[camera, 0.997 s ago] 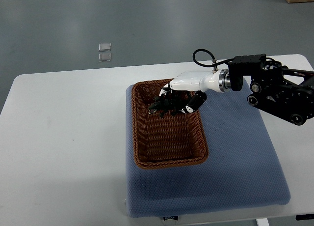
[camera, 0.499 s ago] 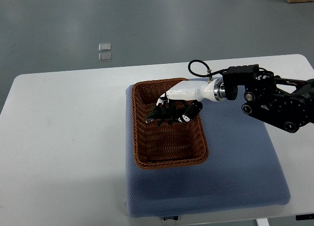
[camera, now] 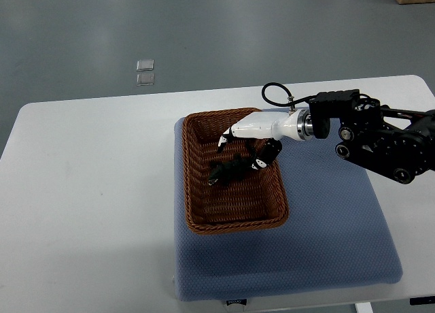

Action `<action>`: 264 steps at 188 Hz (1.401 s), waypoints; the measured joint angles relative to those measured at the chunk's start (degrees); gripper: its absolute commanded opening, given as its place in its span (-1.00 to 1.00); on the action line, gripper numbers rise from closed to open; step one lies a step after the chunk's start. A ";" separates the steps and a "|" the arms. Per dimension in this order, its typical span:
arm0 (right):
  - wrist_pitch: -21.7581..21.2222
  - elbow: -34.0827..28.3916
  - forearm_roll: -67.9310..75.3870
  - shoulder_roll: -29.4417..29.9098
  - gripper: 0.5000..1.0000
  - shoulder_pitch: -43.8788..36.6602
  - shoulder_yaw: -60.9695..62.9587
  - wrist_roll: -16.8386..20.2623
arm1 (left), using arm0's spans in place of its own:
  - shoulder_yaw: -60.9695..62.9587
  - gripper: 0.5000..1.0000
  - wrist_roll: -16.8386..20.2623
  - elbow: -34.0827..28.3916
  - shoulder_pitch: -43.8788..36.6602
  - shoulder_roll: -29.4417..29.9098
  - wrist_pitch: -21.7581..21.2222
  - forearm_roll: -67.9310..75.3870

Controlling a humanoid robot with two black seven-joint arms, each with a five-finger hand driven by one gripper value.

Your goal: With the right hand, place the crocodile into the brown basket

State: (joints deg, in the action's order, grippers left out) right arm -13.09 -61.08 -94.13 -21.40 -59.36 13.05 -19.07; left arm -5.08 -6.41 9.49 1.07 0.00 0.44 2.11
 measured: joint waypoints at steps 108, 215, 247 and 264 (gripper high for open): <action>0.29 2.54 16.62 -2.18 0.64 6.06 20.87 -0.70 | -0.01 1.00 0.02 0.00 0.01 0.00 0.00 0.00; 3.84 23.32 66.93 3.55 0.64 16.92 40.72 -2.97 | -0.01 1.00 0.00 0.00 0.00 0.00 0.00 0.00; 3.22 26.50 73.29 4.82 0.64 19.06 40.74 -3.16 | -0.01 1.00 0.00 0.00 0.00 0.00 0.00 0.00; 2.99 26.74 74.03 5.70 0.64 20.08 40.52 -2.93 | -0.01 1.00 0.00 0.00 0.00 0.00 0.00 0.00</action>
State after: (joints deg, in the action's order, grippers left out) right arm -10.10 -34.34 -20.11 -15.70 -39.28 53.57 -22.00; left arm -5.09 -6.41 9.49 1.08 0.00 0.44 2.11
